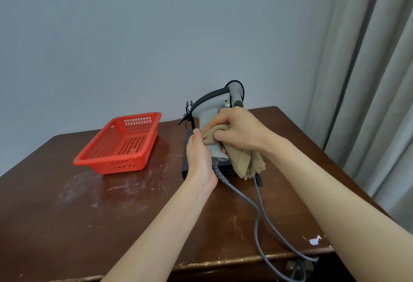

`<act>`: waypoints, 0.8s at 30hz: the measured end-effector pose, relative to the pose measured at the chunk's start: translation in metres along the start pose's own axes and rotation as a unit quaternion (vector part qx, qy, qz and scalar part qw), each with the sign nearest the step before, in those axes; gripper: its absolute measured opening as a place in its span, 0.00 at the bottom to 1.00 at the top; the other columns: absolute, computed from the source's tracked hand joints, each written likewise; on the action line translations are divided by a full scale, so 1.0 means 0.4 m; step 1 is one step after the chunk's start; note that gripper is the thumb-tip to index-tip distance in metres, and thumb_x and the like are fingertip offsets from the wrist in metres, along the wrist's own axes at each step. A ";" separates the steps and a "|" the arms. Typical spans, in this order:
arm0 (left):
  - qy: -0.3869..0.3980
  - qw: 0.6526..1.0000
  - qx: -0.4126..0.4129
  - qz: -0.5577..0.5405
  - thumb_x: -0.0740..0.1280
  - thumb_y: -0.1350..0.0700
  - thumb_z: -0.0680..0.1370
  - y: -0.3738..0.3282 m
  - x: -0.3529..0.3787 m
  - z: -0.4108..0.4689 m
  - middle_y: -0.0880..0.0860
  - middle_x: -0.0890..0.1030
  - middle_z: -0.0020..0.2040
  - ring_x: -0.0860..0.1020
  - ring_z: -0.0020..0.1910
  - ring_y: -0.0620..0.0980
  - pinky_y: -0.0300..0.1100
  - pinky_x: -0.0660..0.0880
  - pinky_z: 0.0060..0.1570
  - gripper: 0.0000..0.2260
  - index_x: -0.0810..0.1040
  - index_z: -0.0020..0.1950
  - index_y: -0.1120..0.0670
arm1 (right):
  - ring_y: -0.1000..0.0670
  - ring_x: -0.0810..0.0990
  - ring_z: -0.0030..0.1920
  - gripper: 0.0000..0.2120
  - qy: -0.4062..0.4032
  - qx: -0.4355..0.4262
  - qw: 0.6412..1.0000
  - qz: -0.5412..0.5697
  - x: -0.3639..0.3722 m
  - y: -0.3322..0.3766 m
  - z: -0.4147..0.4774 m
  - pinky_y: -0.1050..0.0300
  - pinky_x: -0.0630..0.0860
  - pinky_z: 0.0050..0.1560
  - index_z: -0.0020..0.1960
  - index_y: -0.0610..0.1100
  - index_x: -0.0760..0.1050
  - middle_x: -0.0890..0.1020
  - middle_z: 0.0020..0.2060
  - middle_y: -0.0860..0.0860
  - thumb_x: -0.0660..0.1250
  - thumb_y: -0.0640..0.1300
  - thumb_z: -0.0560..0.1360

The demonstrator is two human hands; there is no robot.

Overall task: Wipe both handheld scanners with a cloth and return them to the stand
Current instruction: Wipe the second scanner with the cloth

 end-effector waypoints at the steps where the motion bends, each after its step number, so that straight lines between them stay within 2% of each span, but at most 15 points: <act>1: 0.005 1.000 -0.002 0.002 0.55 0.49 0.83 0.001 0.003 -0.004 0.53 0.79 0.40 0.78 0.36 0.49 0.43 0.76 0.37 0.13 0.76 0.50 0.54 | 0.56 0.78 0.39 0.10 -0.030 -0.003 0.999 -0.021 -0.009 0.000 0.006 0.55 0.76 0.47 0.43 0.53 0.83 0.77 0.32 0.63 0.65 0.40 0.70; 3: 0.018 1.000 -0.009 -0.002 0.55 0.49 0.83 0.001 0.012 -0.014 0.55 0.79 0.39 0.78 0.34 0.50 0.42 0.77 0.34 0.13 0.75 0.53 0.55 | 0.55 0.77 0.44 0.13 -0.101 0.004 0.994 -0.048 -0.030 -0.008 0.017 0.51 0.75 0.50 0.45 0.54 0.82 0.76 0.37 0.62 0.63 0.40 0.70; 5: 0.025 1.000 -0.014 -0.004 0.55 0.49 0.83 -0.003 0.015 -0.016 0.55 0.78 0.38 0.77 0.32 0.50 0.41 0.76 0.30 0.13 0.74 0.54 0.57 | 0.52 0.77 0.48 0.15 -0.116 0.010 0.993 -0.037 -0.034 -0.012 0.013 0.52 0.75 0.50 0.48 0.55 0.82 0.77 0.42 0.60 0.62 0.39 0.71; 8: 0.012 1.000 -0.015 0.010 0.55 0.49 0.83 -0.005 0.002 -0.004 0.55 0.80 0.42 0.78 0.37 0.51 0.44 0.76 0.38 0.16 0.75 0.56 0.59 | 0.54 0.78 0.41 0.15 0.003 0.007 1.000 0.003 -0.006 -0.002 -0.010 0.55 0.76 0.47 0.40 0.54 0.82 0.80 0.36 0.54 0.62 0.37 0.68; 10: 0.012 1.000 -0.025 0.005 0.54 0.49 0.83 -0.013 -0.001 0.000 0.55 0.81 0.40 0.80 0.36 0.50 0.42 0.77 0.36 0.17 0.75 0.55 0.59 | 0.54 0.78 0.37 0.10 0.025 0.023 0.998 0.046 -0.010 -0.003 -0.027 0.55 0.75 0.45 0.34 0.45 0.81 0.82 0.34 0.49 0.63 0.36 0.66; 11: 0.017 0.999 -0.033 -0.010 0.54 0.49 0.83 -0.017 0.000 0.002 0.55 0.82 0.37 0.80 0.32 0.49 0.40 0.77 0.32 0.17 0.75 0.55 0.60 | 0.54 0.79 0.37 0.09 -0.005 0.040 0.996 0.082 -0.026 -0.014 -0.031 0.58 0.75 0.43 0.33 0.43 0.81 0.83 0.34 0.50 0.64 0.35 0.66; 13: 0.025 0.998 -0.049 -0.036 0.52 0.48 0.83 -0.020 0.001 0.001 0.55 0.82 0.37 0.78 0.26 0.46 0.37 0.75 0.25 0.18 0.74 0.57 0.60 | 0.58 0.80 0.40 0.10 -0.121 0.070 0.982 0.127 -0.065 -0.050 -0.038 0.63 0.74 0.42 0.33 0.49 0.81 0.84 0.33 0.55 0.65 0.36 0.66; 14: 0.028 0.997 -0.057 -0.042 0.52 0.47 0.83 -0.019 0.001 -0.002 0.56 0.82 0.39 0.78 0.26 0.46 0.37 0.74 0.24 0.19 0.73 0.58 0.60 | 0.58 0.79 0.41 0.11 -0.179 0.073 0.974 0.119 -0.082 -0.064 -0.041 0.64 0.73 0.43 0.34 0.52 0.80 0.83 0.35 0.57 0.65 0.37 0.67; 16: 0.031 0.996 -0.073 -0.045 0.51 0.47 0.83 -0.008 0.001 -0.007 0.57 0.82 0.42 0.77 0.25 0.46 0.36 0.73 0.23 0.19 0.74 0.57 0.60 | 0.56 0.78 0.43 0.12 -0.239 0.058 0.966 0.082 -0.096 -0.070 -0.038 0.60 0.74 0.45 0.41 0.54 0.80 0.82 0.40 0.56 0.64 0.38 0.70; 18: 0.030 0.994 -0.087 -0.052 0.52 0.47 0.83 0.003 0.006 -0.012 0.57 0.81 0.41 0.75 0.24 0.47 0.35 0.72 0.21 0.19 0.74 0.52 0.60 | 0.52 0.78 0.46 0.14 -0.256 0.037 0.965 0.043 -0.090 -0.065 -0.027 0.57 0.74 0.48 0.48 0.52 0.82 0.81 0.43 0.52 0.63 0.38 0.71; 21: 0.043 0.991 -0.106 -0.074 0.52 0.46 0.83 0.015 0.024 -0.018 0.58 0.80 0.40 0.73 0.21 0.46 0.34 0.70 0.20 0.20 0.74 0.52 0.62 | 0.51 0.78 0.47 0.15 -0.261 0.028 0.965 0.005 -0.082 -0.061 -0.015 0.55 0.74 0.49 0.52 0.51 0.82 0.80 0.45 0.52 0.63 0.37 0.71; 24: 0.038 0.991 -0.101 -0.077 0.52 0.47 0.83 0.012 0.022 -0.014 0.58 0.80 0.39 0.72 0.22 0.47 0.35 0.70 0.20 0.19 0.75 0.50 0.60 | 0.54 0.78 0.48 0.15 -0.214 0.026 0.976 0.030 -0.074 -0.057 -0.014 0.60 0.74 0.50 0.51 0.51 0.82 0.81 0.42 0.58 0.64 0.36 0.71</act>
Point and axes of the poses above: each hand's wrist, its own z-axis towards the middle knuckle, its own x-axis out of the palm, y = z × x, the point moved 6 cm from there along z, towards the middle knuckle
